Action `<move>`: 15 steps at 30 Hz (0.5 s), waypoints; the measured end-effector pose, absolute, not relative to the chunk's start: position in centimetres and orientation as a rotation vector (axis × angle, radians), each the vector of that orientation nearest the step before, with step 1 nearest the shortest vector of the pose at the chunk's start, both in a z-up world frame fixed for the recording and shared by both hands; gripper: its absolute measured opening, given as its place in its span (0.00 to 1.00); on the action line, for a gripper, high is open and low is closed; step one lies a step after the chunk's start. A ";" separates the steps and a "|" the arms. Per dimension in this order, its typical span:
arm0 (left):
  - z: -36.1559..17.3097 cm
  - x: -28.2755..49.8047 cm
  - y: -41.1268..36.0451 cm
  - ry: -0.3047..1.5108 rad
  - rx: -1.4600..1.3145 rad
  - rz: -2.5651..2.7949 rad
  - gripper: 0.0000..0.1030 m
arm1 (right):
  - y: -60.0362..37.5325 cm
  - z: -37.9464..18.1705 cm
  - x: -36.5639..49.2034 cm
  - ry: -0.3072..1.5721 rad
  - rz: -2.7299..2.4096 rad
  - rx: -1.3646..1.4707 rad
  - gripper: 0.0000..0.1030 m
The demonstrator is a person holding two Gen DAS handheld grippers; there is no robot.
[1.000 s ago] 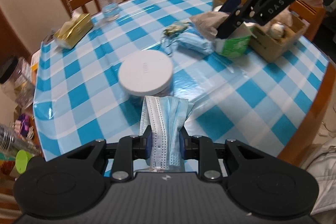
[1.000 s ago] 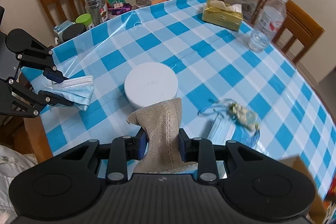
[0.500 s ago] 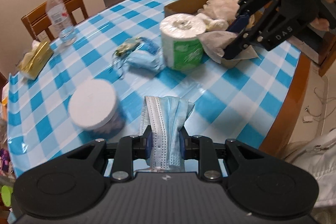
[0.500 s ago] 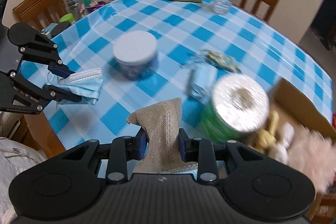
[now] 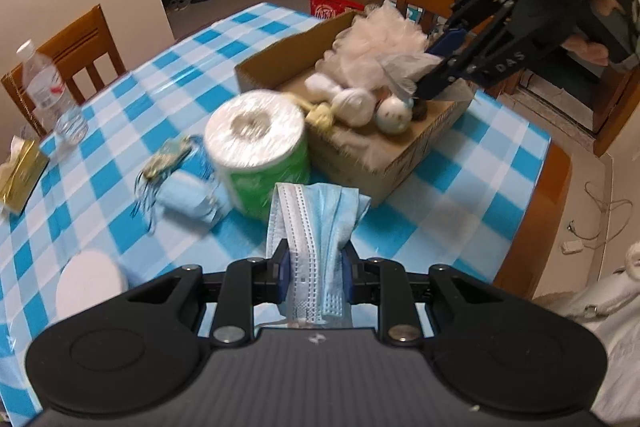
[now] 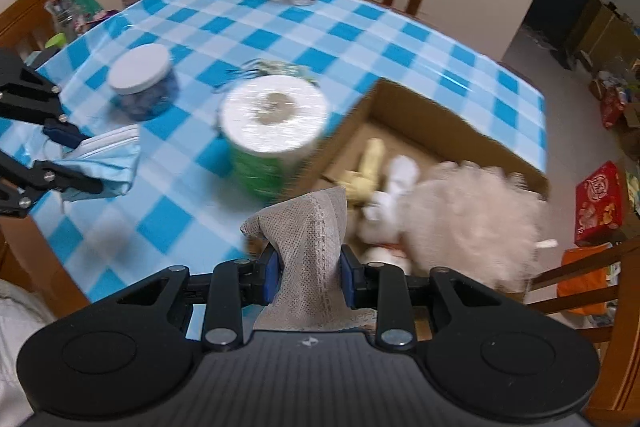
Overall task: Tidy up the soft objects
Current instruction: 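Carry the beige pouch into the box with the right gripper and release it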
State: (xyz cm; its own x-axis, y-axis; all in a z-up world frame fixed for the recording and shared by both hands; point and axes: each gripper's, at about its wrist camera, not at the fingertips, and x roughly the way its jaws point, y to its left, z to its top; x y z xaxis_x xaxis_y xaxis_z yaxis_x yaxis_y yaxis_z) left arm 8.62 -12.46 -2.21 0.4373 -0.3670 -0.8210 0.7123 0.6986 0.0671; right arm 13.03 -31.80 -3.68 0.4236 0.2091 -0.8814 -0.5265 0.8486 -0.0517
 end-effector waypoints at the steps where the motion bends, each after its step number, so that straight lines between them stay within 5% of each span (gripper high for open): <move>1: -2.1 8.7 -13.1 0.883 0.440 -0.697 0.22 | -32.6 -3.7 13.4 1.035 0.467 -0.342 0.34; 10: -1.3 10.1 -17.7 0.863 0.425 -0.655 0.22 | -35.0 -4.8 15.7 0.993 0.545 -0.350 0.39; 12: -1.1 10.6 -18.4 0.860 0.420 -0.649 0.22 | -34.8 -5.4 16.1 0.995 0.571 -0.346 0.63; 15: -1.1 11.5 -19.4 0.859 0.421 -0.636 0.22 | -34.9 -6.3 16.4 0.988 0.589 -0.334 0.77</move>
State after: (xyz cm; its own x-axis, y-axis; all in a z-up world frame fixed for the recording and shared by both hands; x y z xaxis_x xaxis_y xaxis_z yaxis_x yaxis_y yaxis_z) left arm 11.47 -19.41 -1.07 0.4891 -0.3429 -0.8020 0.6668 0.7397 0.0903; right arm 16.36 -34.88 -6.33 0.4141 0.3114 -0.8553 -0.6039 0.7971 -0.0022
